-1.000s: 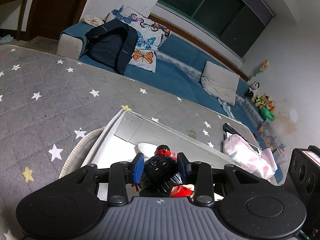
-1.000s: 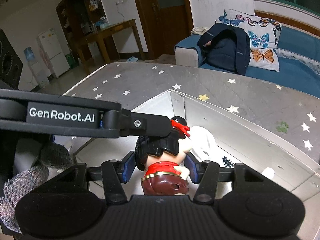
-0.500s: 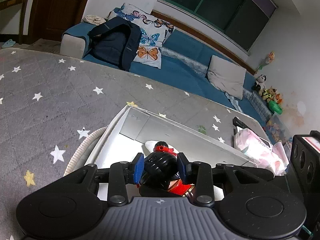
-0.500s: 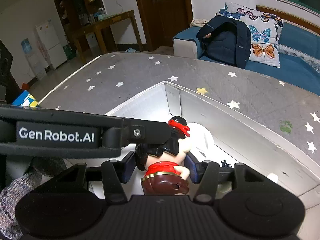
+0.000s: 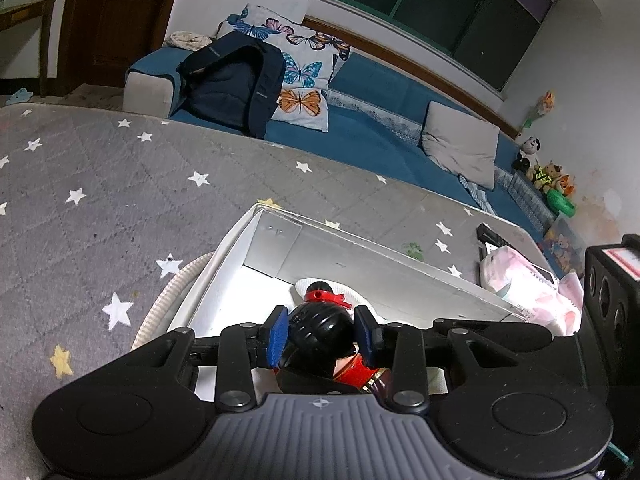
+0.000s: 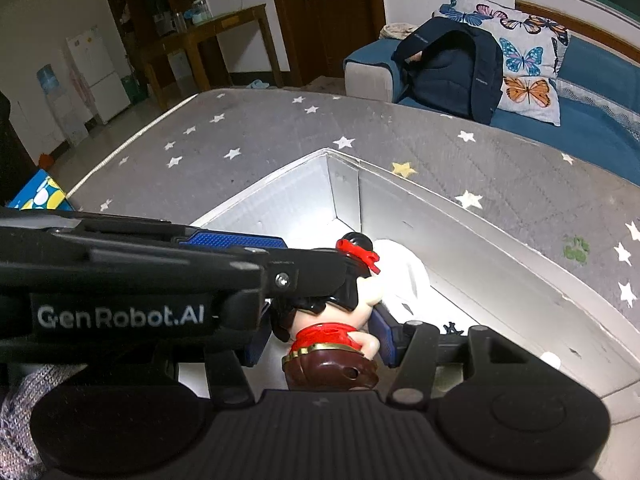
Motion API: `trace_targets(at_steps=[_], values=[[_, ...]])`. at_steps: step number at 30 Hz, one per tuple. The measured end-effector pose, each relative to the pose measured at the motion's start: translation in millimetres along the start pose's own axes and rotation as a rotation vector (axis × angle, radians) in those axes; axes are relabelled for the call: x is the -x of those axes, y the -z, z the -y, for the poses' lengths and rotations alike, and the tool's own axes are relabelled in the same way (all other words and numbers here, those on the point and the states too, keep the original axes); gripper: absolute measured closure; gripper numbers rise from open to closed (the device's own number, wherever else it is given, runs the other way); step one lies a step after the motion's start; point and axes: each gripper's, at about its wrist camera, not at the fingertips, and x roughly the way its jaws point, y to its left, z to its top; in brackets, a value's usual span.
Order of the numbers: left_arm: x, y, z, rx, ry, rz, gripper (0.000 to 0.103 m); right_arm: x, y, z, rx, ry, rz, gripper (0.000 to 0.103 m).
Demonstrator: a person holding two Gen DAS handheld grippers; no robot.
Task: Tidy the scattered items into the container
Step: 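Lower the doll into the box beside the bunny and open the left tool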
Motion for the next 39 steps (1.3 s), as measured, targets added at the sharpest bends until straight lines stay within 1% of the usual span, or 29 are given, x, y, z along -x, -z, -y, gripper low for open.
trace_targets(at_steps=[9, 18, 27, 39], values=[[-3.5, 1.2, -1.0, -0.002, -0.008, -0.007, 0.065, -6.6, -1.5, -3.2, 0.025, 0.016, -0.026, 0.049], [-4.6, 2.7, -1.6, -0.009, -0.016, -0.014, 0.065, -7.4, -1.1, -5.7, 0.038, 0.027, -0.033, 0.049], [-2.9, 1.9, -2.8, -0.006, -0.016, -0.012, 0.065, -6.1, -1.0, -7.0, 0.045, 0.030, -0.031, 0.049], [2.9, 1.9, -4.1, 0.000, -0.022, -0.002, 0.065, 2.9, -1.9, -4.5, 0.046, 0.036, -0.004, 0.047]])
